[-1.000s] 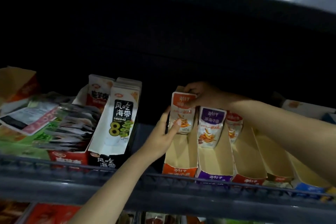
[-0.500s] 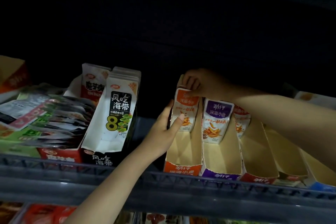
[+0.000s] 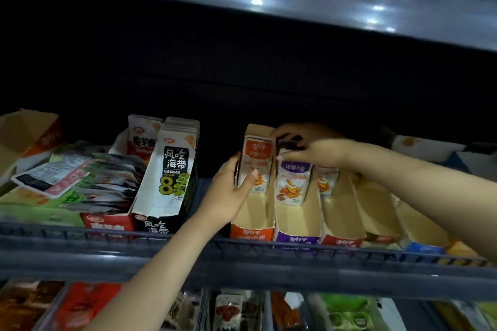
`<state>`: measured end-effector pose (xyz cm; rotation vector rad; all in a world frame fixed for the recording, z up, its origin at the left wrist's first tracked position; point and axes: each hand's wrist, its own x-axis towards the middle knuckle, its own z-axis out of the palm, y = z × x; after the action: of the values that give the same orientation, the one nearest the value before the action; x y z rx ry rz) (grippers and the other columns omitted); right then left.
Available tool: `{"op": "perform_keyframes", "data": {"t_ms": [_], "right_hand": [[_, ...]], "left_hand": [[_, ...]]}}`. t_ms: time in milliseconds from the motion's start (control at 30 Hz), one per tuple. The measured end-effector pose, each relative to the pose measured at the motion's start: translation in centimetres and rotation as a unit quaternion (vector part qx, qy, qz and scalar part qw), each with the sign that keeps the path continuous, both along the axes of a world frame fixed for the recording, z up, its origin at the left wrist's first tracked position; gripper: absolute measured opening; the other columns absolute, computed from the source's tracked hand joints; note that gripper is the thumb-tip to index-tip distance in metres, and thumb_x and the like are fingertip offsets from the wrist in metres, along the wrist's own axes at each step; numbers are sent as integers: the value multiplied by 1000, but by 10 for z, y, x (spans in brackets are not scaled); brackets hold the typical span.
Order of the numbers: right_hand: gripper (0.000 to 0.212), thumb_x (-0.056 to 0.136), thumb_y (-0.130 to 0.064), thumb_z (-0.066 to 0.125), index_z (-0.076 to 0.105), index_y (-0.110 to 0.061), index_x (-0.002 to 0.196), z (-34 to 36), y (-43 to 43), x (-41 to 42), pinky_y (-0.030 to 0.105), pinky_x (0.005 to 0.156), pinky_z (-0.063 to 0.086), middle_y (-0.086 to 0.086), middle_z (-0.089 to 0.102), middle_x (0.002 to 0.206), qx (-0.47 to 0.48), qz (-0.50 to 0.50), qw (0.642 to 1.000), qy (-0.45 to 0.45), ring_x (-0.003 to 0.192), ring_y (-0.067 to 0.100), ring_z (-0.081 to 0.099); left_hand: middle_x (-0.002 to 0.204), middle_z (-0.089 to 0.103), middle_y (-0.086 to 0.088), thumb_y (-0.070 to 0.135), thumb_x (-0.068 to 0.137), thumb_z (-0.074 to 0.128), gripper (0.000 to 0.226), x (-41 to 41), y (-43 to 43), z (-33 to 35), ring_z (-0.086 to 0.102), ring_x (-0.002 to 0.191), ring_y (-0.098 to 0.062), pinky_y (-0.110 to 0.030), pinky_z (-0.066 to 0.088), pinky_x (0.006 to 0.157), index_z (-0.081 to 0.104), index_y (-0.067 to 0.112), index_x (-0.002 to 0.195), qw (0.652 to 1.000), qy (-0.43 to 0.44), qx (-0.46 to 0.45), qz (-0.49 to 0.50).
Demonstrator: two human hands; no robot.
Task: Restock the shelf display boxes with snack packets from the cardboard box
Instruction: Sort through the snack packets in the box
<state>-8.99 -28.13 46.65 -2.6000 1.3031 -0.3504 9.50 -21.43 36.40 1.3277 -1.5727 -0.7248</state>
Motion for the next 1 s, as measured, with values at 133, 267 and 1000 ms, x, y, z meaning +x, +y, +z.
{"op": "perform_keyframes", "data": {"t_ms": [133, 267, 1000], "right_hand": [[62, 86, -43, 64, 39, -30, 141, 3, 50, -28, 19, 102, 35, -10, 43, 143, -27, 4, 998, 56, 129, 6, 43], [69, 86, -49, 60, 29, -34, 146, -15, 101, -60, 22, 113, 22, -10, 24, 154, -19, 8, 993, 115, 140, 9, 25], [68, 91, -44, 56, 24, -28, 149, -339, 264, -161, 31, 113, 28, -3, 21, 157, 215, -67, 965, 133, 142, 18, 26]], "left_hand": [[154, 24, 10, 51, 94, 42, 64, -5, 36, 14, 20, 140, -8, -28, 22, 110, 19, 28, 149, 990, -136, -30, 9], [156, 22, 5, 53, 93, 40, 67, -18, 81, 17, 16, 143, -11, -34, 19, 114, 15, 29, 150, 966, -256, -47, -5], [154, 27, -2, 62, 91, 39, 74, -65, 214, -247, 27, 140, -22, -36, 26, 112, 22, 20, 150, 852, -461, 194, -156]]}}
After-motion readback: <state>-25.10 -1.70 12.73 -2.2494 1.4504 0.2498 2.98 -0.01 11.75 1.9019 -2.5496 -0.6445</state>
